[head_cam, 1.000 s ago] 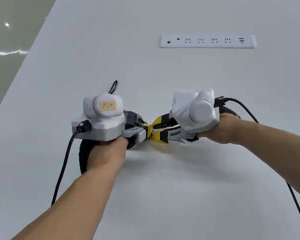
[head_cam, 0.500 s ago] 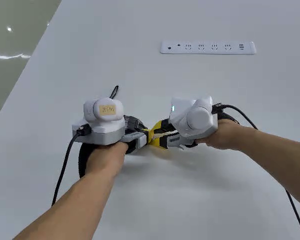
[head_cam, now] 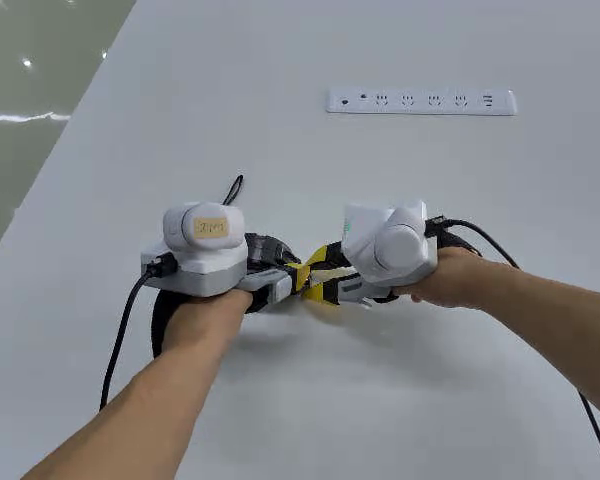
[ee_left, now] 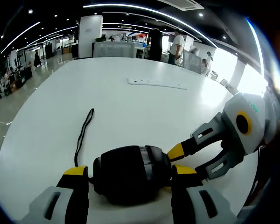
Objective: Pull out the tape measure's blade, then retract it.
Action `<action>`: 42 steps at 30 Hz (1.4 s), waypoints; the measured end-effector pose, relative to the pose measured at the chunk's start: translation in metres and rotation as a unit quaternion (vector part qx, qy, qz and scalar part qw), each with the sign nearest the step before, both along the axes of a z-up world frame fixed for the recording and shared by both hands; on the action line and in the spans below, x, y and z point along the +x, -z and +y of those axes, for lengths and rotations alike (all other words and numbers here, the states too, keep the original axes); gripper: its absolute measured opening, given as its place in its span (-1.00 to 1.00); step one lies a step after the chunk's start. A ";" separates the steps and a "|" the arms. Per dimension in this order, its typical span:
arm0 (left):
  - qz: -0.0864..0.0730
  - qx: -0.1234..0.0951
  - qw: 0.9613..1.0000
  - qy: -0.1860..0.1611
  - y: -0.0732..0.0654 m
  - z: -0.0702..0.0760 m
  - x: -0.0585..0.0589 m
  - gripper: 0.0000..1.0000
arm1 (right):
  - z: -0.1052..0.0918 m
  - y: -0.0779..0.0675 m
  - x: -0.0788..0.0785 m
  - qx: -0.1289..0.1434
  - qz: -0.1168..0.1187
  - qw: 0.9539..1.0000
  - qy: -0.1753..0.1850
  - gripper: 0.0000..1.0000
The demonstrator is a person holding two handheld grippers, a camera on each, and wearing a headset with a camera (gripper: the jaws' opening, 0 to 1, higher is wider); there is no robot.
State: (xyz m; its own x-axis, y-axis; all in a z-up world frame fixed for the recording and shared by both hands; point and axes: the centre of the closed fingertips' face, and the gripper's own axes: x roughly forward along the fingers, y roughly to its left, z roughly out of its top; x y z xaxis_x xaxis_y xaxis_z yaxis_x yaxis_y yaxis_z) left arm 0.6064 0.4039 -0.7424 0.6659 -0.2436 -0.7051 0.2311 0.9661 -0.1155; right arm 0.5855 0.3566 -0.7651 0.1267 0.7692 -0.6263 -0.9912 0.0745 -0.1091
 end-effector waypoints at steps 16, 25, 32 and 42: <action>-0.019 0.003 0.998 0.052 -0.009 0.002 -0.005 0.49 | -0.013 -0.012 0.002 0.010 0.001 0.999 0.031 -0.36; -0.036 0.007 0.994 0.102 -0.012 0.000 -0.010 0.62 | -0.028 -0.018 0.001 0.021 0.011 0.998 0.058 -0.22; -0.051 0.021 0.987 0.150 -0.014 -0.003 -0.014 0.71 | -0.043 -0.023 -0.001 0.035 0.017 0.995 0.088 -0.08; -0.059 0.012 0.980 0.187 -0.018 -0.002 -0.021 0.75 | -0.068 -0.033 -0.004 0.049 0.028 0.989 0.138 0.12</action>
State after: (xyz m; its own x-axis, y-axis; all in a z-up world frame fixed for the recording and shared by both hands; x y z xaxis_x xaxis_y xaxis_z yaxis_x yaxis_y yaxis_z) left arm 0.5855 0.4016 -0.7245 0.6096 -0.4714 -0.6373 0.5807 0.8128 -0.0459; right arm 0.5820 0.2888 -0.7319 0.3078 0.7668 -0.5633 -0.9357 0.3511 -0.0335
